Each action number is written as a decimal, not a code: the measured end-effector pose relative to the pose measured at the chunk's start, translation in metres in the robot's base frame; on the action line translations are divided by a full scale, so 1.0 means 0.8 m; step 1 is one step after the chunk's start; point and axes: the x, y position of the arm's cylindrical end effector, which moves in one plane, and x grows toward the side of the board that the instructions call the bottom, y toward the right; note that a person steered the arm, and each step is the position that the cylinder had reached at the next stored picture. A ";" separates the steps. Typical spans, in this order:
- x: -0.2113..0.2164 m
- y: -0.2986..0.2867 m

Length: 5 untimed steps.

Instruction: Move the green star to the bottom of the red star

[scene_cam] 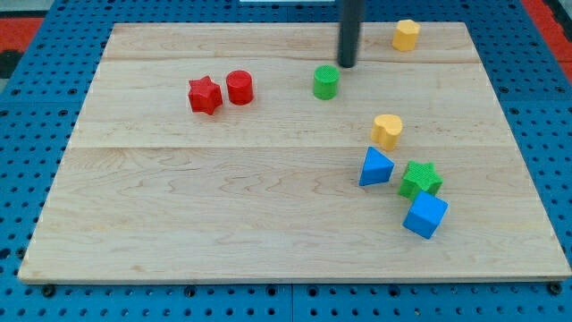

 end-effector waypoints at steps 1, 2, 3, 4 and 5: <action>0.048 0.037; 0.076 -0.095; 0.076 -0.207; 0.063 -0.107; 0.089 0.041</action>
